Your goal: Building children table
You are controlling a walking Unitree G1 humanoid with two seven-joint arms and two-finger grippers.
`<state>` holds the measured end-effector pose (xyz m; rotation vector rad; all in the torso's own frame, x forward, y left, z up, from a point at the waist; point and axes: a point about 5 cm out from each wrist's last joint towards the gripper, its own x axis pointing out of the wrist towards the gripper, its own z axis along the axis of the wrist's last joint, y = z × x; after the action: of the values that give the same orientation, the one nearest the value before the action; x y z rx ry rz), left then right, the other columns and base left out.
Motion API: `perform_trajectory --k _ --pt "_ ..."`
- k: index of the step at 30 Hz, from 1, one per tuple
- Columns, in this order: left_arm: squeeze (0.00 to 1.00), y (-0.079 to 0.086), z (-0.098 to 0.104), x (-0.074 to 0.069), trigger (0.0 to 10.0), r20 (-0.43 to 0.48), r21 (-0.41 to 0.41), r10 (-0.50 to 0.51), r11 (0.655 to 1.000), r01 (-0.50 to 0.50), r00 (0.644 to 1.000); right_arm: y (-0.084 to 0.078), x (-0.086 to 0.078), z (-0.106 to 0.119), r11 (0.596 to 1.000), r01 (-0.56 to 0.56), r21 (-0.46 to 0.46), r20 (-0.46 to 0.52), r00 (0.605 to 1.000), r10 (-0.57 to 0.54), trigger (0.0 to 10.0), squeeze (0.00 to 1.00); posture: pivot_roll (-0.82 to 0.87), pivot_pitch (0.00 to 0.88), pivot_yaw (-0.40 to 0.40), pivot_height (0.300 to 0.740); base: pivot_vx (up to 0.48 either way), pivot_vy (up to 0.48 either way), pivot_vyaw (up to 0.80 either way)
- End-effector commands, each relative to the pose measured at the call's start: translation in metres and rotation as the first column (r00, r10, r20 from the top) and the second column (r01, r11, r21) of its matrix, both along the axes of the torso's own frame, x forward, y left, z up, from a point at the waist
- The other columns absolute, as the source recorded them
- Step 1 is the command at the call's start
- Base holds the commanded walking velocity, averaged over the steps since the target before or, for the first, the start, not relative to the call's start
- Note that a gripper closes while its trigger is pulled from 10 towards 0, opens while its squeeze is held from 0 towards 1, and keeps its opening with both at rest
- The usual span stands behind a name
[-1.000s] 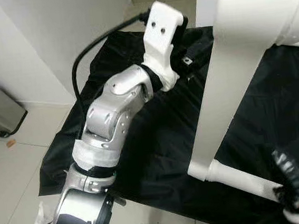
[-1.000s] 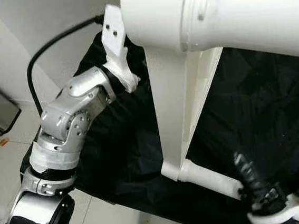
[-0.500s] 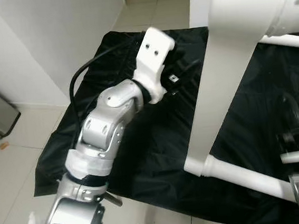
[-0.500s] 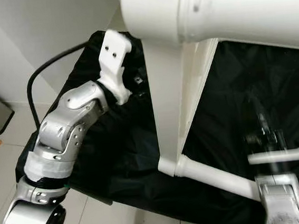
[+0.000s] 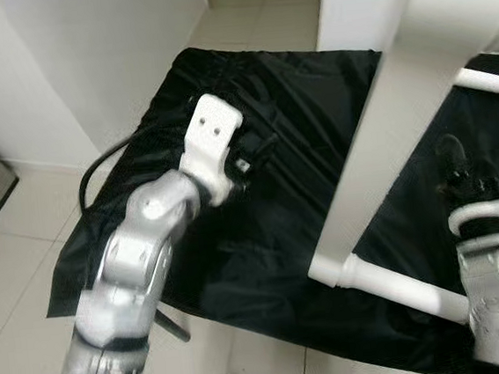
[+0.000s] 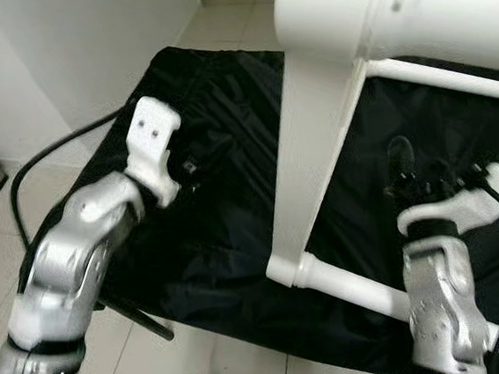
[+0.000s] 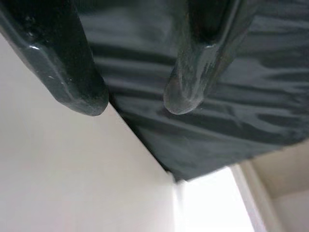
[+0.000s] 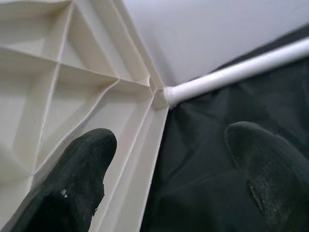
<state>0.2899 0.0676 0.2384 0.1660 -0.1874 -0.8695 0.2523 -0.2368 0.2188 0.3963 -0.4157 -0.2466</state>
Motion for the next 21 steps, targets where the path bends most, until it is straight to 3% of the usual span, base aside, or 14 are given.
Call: perform_trajectory --k 1,3,8,12,15,18,19,21 --pt "0.0 -0.001 -0.004 -0.007 10.0 -0.009 0.023 -0.039 0.999 0.039 0.999 0.004 0.005 -0.004 0.999 0.031 -0.039 -0.043 0.999 -0.033 10.0 0.0 -0.05 0.123 0.034 0.74 0.0 0.0 0.0" --pt "0.0 -0.004 -0.013 -0.013 10.0 -0.034 0.034 -0.073 0.997 0.075 0.997 0.01 0.013 -0.004 0.993 0.062 -0.097 -0.065 0.996 -0.068 10.0 0.0 -0.05 0.117 0.031 0.74 0.0 0.0 0.0" --pt "0.0 -0.008 -0.013 -0.019 10.0 -0.04 0.023 -0.11 0.994 0.111 0.993 0.013 0.019 -0.002 0.991 0.068 -0.119 -0.07 0.995 -0.077 10.0 0.0 -0.04 0.113 0.028 0.74 0.0 0.0 0.0" --pt "0.0 -0.02 -0.01 -0.034 10.0 -0.047 0.005 -0.231 0.973 0.232 0.972 0.025 0.043 0.005 0.988 0.019 -0.151 -0.057 0.998 -0.027 10.0 0.0 -0.01 0.113 0.011 0.74 0.0 0.0 0.0" --pt "0.0 -0.02 -0.01 -0.034 10.0 -0.047 0.005 -0.231 0.973 0.232 0.972 0.025 0.043 0.005 0.988 0.019 -0.151 -0.057 0.998 -0.027 10.0 0.0 -0.01 0.113 0.011 0.74 0.0 0.0 0.0" --pt "0.0 -0.031 -0.014 -0.05 10.0 -0.073 0.033 -0.363 0.93 0.366 0.929 0.046 0.078 0.019 0.975 -0.042 -0.22 -0.038 0.999 0.035 10.0 0.0 0.01 0.121 0.002 0.74 0.0 0.0 0.0" --pt "0.0 -0.031 -0.014 -0.05 10.0 -0.073 0.033 -0.363 0.93 0.366 0.929 0.046 0.078 0.019 0.975 -0.042 -0.22 -0.038 0.999 0.035 10.0 0.0 0.01 0.121 0.002 0.74 0.0 0.0 0.0" --pt "0.0 -0.035 -0.018 -0.06 10.0 -0.095 0.062 -0.435 0.895 0.441 0.895 0.056 0.096 0.026 0.967 -0.068 -0.244 -0.036 0.998 0.061 10.0 0.0 0.02 0.124 0.0 0.74 0.0 0.0 0.0"
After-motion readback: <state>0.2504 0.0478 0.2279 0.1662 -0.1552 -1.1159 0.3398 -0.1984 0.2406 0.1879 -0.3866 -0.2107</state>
